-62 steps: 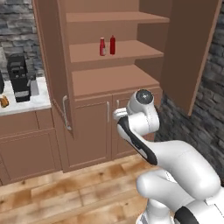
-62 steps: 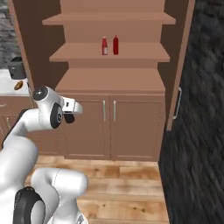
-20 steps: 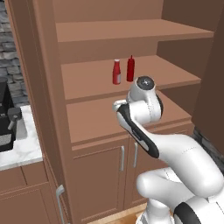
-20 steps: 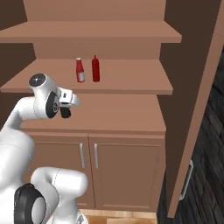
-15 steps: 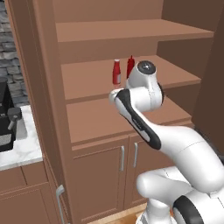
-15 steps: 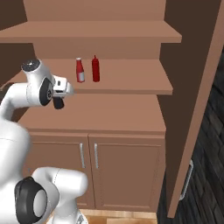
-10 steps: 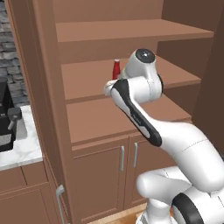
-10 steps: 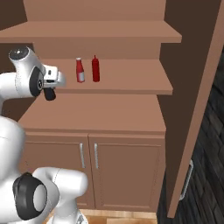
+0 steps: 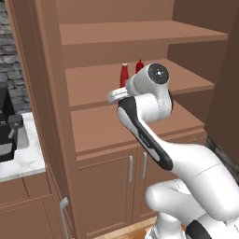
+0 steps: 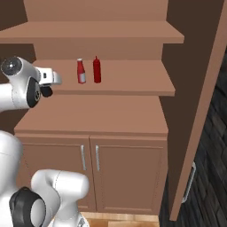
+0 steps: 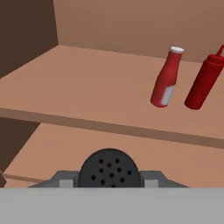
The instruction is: There are various items on the counter. Only move the condiments/shakers into the cabinet.
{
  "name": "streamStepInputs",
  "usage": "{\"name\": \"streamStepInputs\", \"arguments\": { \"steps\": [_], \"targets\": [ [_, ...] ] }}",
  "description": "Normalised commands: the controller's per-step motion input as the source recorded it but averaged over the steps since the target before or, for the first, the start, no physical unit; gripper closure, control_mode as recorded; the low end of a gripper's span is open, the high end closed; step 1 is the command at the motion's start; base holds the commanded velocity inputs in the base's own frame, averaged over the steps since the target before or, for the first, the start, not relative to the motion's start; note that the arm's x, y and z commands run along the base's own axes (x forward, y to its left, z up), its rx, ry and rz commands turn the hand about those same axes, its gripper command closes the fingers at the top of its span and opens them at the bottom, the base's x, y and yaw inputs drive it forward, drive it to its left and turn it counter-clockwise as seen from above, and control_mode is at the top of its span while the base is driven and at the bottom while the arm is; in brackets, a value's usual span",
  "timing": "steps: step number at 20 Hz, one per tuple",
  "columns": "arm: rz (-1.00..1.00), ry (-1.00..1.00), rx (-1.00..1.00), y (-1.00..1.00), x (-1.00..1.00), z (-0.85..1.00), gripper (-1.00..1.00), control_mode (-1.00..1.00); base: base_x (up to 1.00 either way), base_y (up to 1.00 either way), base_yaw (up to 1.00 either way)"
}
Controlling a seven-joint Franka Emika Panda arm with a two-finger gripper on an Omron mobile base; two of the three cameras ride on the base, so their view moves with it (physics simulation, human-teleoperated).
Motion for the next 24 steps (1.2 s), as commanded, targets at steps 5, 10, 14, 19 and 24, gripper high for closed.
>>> {"name": "streamStepInputs", "arguments": {
  "steps": [5,10,14,19,24],
  "targets": [
    [0.00,0.00,0.00,0.05,0.08,0.22,1.00,-1.00,0.00,0.00,0.00],
    [-0.02,0.00,0.02,0.17,0.15,0.43,1.00,-1.00,0.00,0.00,0.00],
    [-0.01,-0.02,0.00,0.13,0.27,0.09,1.00,-1.00,0.00,0.00,0.00],
    [-0.01,0.00,0.00,0.01,0.45,0.00,1.00,-1.00,0.00,0.00,0.00],
    [0.00,0.00,0.00,0.00,0.50,-0.01,1.00,-1.00,0.00,0.00,0.00]
  ]
}}
